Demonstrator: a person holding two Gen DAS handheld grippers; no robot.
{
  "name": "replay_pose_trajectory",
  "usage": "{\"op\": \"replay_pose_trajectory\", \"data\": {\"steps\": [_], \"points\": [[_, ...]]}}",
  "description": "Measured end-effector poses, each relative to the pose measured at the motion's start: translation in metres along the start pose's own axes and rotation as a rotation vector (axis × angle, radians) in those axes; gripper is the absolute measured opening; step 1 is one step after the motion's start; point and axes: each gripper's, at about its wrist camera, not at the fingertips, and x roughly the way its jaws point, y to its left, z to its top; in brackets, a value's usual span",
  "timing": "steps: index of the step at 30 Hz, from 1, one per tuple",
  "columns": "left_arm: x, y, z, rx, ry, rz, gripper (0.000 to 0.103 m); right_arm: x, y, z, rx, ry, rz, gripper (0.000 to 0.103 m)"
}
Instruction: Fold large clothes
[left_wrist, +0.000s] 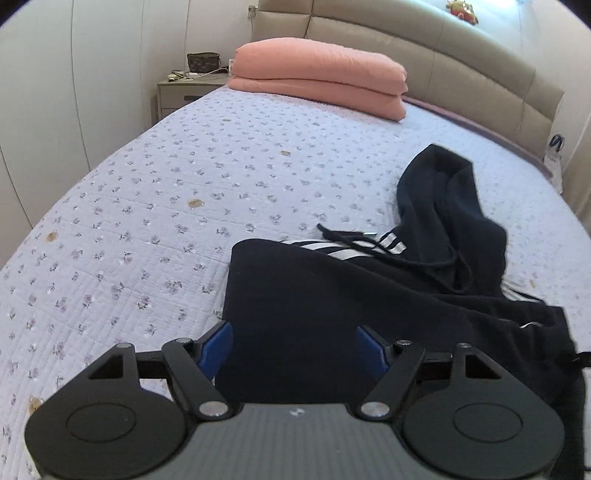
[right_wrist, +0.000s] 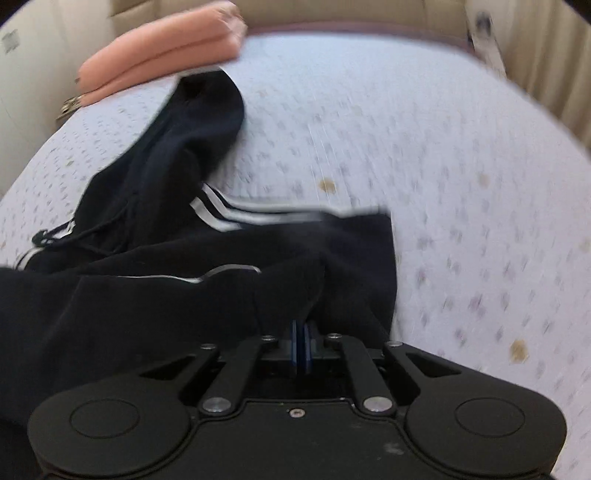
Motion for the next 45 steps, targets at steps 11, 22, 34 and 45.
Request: {"op": "replay_pose_trajectory", "data": {"steps": [11,22,34,45], "points": [[0.045,-0.024,-0.009,0.094,0.08,0.059,0.064,-0.026,-0.036,-0.002,0.12,-0.049,-0.129,0.004],[0.017,-0.02,0.01,0.114,0.023,-0.071,0.065,-0.032,-0.032,0.005,0.047,-0.009,-0.184,0.07],[0.077,-0.046,0.004,0.241,0.157,0.055,0.061,0.028,0.002,-0.014,-0.077,0.1,-0.14,0.012],[0.095,-0.084,0.128,0.188,-0.042,-0.221,0.062,0.019,0.001,0.105,0.025,-0.126,0.082,0.035]]}}
